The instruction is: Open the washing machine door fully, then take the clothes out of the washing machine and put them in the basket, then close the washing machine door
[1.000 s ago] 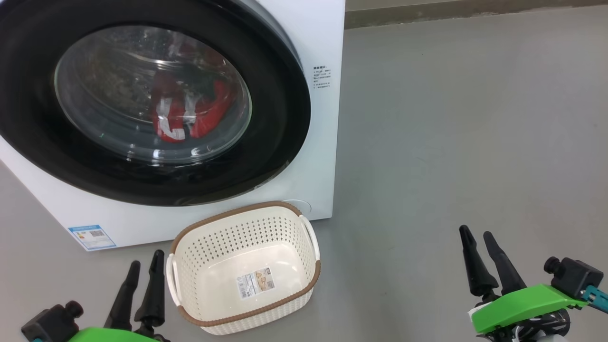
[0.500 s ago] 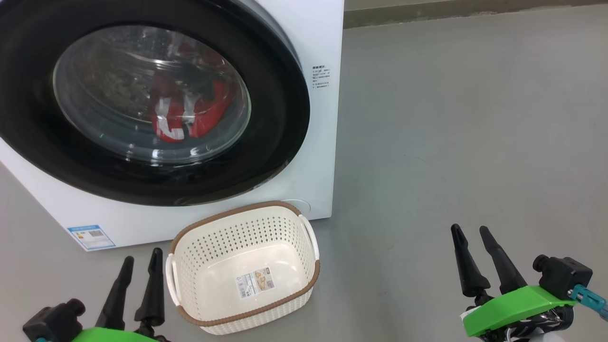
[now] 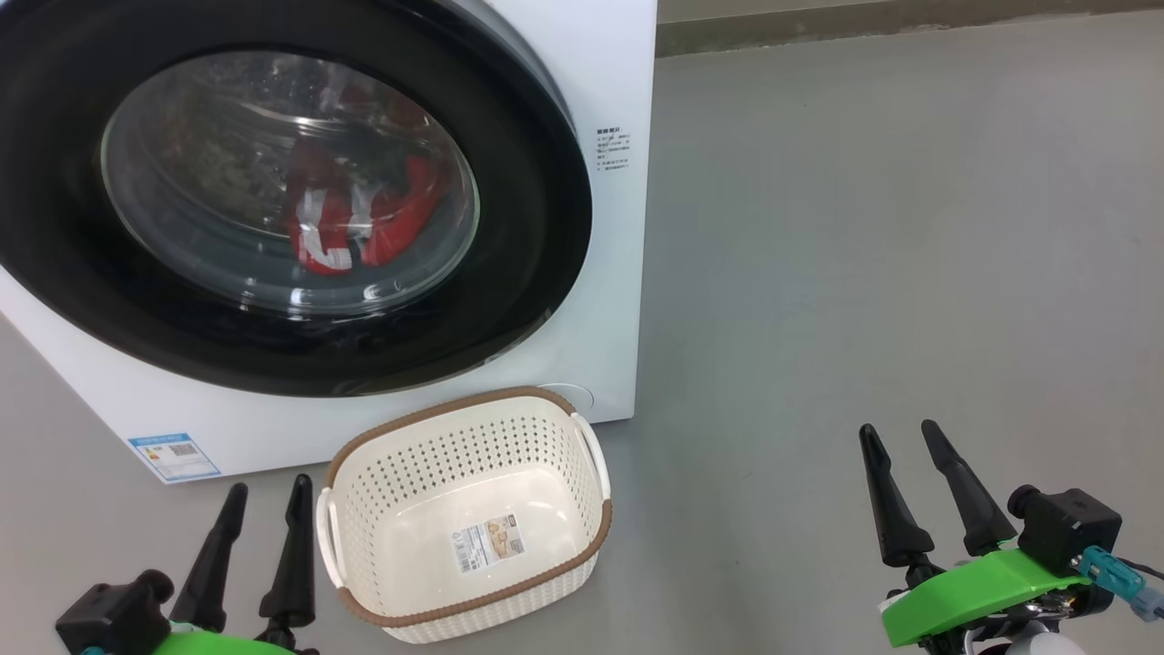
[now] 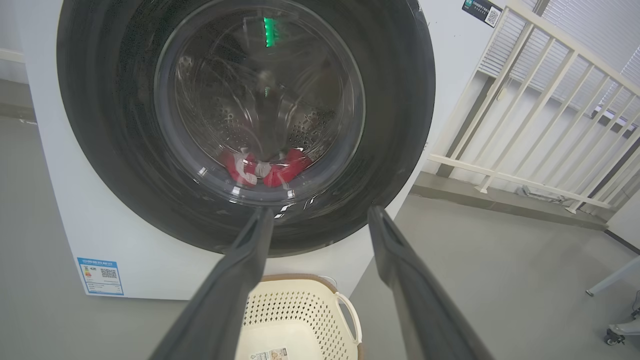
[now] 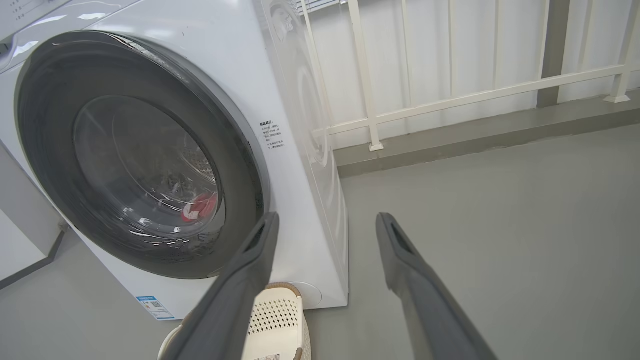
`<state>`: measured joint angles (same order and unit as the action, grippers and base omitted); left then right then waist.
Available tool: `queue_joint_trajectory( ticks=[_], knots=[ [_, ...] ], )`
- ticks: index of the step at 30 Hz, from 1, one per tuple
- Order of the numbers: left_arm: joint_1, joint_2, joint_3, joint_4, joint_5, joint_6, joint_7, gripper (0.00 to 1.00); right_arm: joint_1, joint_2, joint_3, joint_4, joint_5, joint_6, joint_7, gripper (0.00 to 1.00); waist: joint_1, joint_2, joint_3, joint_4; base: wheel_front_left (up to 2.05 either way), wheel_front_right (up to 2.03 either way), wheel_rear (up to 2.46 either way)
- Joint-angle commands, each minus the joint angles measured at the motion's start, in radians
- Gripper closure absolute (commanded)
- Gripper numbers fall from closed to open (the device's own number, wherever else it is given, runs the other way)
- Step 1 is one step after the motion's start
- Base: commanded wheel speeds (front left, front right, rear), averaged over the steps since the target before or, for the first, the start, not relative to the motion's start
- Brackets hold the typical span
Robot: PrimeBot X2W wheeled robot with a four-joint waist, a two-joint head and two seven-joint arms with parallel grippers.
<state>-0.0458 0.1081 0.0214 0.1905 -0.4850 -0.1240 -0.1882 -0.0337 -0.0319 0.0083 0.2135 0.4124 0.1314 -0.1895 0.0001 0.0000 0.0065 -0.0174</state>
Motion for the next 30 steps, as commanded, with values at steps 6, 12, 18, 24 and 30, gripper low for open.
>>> queue_joint_trajectory(
  ticks=[6,12,18,24,30],
  knots=[
    [-0.057,0.031,0.021,-0.034,0.085,-0.006,-0.033,0.00,-0.049,-0.015,0.013,-0.041,-0.092,-0.001,-0.032,0.00,-0.0001,0.0000,0.003,0.000,0.00,0.00,0.00],
    [-0.064,0.038,0.028,-0.038,0.137,-0.006,-0.047,0.00,-0.053,-0.016,0.016,-0.044,-0.143,-0.001,-0.046,0.00,-0.0001,0.0000,0.005,-0.002,0.00,0.00,0.00],
    [-0.069,0.043,0.035,-0.041,0.205,-0.007,-0.065,0.00,-0.059,-0.018,0.017,-0.044,-0.208,-0.001,-0.064,0.00,-0.0001,0.0000,0.006,-0.004,0.00,0.00,0.00],
    [-0.072,0.046,0.036,-0.037,0.234,-0.007,-0.074,0.00,-0.061,-0.018,0.017,-0.046,-0.239,-0.001,-0.072,0.00,-0.0001,0.0000,0.006,-0.004,0.00,0.00,0.00],
    [-0.072,0.047,0.035,-0.023,0.231,-0.007,-0.074,0.00,-0.061,-0.018,0.019,-0.044,-0.238,-0.001,-0.072,0.00,-0.0001,0.0000,0.006,-0.002,0.00,0.00,0.00]
  ],
)
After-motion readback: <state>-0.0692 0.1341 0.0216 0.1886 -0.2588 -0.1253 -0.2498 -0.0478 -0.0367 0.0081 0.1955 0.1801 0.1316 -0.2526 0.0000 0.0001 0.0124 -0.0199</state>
